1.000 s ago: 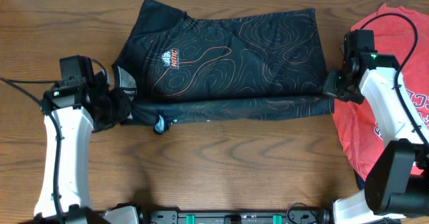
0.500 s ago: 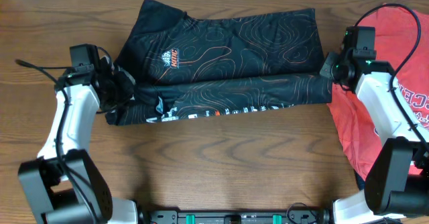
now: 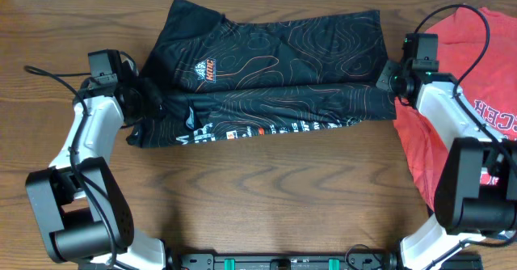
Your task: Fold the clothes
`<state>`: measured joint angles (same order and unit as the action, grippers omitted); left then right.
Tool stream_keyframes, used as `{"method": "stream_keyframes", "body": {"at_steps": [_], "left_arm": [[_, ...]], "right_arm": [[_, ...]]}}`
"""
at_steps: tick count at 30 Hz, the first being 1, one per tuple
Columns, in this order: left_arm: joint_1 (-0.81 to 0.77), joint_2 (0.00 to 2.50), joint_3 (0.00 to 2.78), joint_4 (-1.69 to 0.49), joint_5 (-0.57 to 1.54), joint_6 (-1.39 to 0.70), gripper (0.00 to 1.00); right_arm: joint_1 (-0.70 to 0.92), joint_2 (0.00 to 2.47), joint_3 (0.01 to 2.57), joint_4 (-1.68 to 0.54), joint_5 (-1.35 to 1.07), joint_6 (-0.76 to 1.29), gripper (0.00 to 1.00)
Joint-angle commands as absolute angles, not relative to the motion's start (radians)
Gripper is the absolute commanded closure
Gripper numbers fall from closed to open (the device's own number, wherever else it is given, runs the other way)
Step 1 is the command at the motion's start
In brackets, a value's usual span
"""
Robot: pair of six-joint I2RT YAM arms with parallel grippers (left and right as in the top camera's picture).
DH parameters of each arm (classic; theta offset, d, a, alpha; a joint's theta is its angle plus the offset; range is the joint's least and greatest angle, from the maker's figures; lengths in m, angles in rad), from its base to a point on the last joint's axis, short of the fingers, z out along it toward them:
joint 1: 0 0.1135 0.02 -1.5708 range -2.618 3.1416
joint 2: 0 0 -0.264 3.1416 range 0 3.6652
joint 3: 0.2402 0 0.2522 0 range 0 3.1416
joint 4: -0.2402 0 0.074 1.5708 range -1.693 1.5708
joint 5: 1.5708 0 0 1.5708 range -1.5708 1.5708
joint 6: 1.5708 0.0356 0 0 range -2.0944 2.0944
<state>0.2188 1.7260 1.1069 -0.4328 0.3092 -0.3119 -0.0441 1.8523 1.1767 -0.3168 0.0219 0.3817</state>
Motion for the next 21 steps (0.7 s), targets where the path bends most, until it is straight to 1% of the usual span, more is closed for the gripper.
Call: {"method": "stream_keyframes", "body": {"at_steps": [1,3,5,6,7,8,9,10,11,12,14,16,18,21], "left_arm": [[0.223,1.732,1.108,-0.381,0.279,-0.313,0.83],[0.223,1.732,1.108,-0.343,0.279,-0.313,0.83],[0.223,1.732,1.108,-0.311,0.279,-0.312,0.58],[0.223,1.732,1.110,-0.303,0.279,-0.312,0.41],[0.224,1.732,1.113,-0.305,0.279,-0.312,0.35],[0.224,1.729,1.117,-0.320,0.284,-0.312,0.32],[0.224,1.724,1.120,-0.341,0.291,-0.312,0.32],[0.224,1.717,1.120,-0.369,0.305,-0.311,0.32],[0.224,1.711,1.120,-0.401,0.310,-0.311,0.32],[0.224,1.703,1.120,-0.440,0.309,-0.311,0.32],[0.224,1.693,1.120,-0.537,0.306,-0.308,0.32],[0.224,1.692,1.120,-0.619,0.295,-0.307,0.31],[0.224,1.693,1.116,-0.680,0.260,-0.305,0.30],[0.224,1.693,1.110,-0.710,0.206,-0.305,0.30]], "right_arm": [[-0.041,1.893,1.170,-0.240,-0.001,0.385,0.92],[-0.041,1.912,1.170,-0.158,-0.046,0.385,0.89],[-0.041,1.921,1.170,-0.071,-0.088,0.385,0.81],[-0.041,1.922,1.171,-0.039,-0.096,0.389,0.76],[-0.041,1.921,1.171,-0.015,-0.101,0.389,0.75],[-0.041,1.917,1.171,0.000,-0.111,0.389,0.75],[-0.043,1.914,1.172,0.002,-0.114,0.389,0.75],[-0.046,1.907,1.172,-0.013,-0.113,0.388,0.72],[-0.049,1.902,1.172,-0.036,-0.112,0.387,0.64],[-0.054,1.897,1.172,-0.067,-0.108,0.387,0.63],[-0.068,1.888,1.172,-0.160,-0.102,0.384,0.68],[-0.079,1.887,1.172,-0.255,-0.102,0.385,0.70],[-0.087,1.887,1.172,-0.348,-0.101,0.384,0.70],[-0.094,1.887,1.172,-0.434,-0.044,0.384,0.66]]}}
